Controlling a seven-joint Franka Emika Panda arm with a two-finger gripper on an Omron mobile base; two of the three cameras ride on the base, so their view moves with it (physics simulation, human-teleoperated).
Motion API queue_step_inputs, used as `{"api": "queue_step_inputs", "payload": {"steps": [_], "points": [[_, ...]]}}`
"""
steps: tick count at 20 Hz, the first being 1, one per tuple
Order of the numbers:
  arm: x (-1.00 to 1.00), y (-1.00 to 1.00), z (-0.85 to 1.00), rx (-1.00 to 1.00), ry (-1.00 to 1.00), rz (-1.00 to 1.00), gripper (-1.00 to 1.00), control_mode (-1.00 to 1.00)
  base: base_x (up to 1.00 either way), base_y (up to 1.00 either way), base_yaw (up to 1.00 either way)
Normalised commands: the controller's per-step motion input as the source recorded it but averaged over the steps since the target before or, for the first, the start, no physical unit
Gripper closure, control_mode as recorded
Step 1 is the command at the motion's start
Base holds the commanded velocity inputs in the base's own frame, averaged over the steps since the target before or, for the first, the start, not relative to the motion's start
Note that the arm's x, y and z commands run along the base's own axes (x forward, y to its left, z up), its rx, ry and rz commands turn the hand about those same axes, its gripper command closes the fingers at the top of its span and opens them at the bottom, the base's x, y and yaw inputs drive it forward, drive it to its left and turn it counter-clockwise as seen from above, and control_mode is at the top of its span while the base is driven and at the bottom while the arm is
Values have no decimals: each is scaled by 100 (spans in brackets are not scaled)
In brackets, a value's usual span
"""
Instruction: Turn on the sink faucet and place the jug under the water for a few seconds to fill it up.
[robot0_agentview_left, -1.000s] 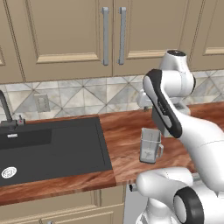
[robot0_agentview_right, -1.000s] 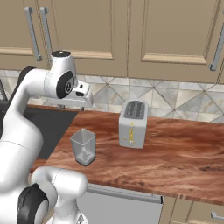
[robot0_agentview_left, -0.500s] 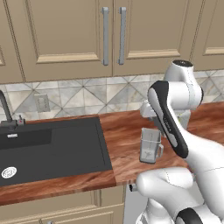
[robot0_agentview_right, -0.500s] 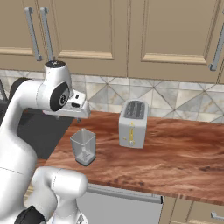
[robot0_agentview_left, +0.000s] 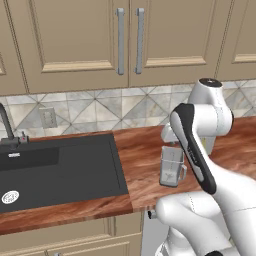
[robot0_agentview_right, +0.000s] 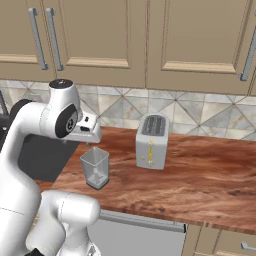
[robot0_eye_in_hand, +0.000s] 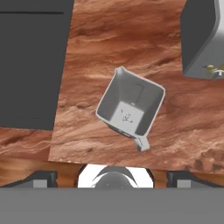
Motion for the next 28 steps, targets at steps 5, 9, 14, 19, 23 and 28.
{"api": "queue_step_inputs", "payload": {"steps": [5, 9, 14, 19, 23, 28], "points": [[-1, 0, -2, 0, 0, 0, -100, -100, 0, 0, 0], [-15, 0, -4, 0, 0, 0, -100, -100, 0, 0, 0], [-28, 0, -11, 0, 0, 0, -100, -100, 0, 0, 0], [-39, 0, -17, 0, 0, 0, -100, -100, 0, 0, 0], [-11, 0, -4, 0, 0, 0, -100, 100, -37, 0, 0], [0, 0, 0, 0, 0, 0, -100, 100, -58, 0, 0]]}}
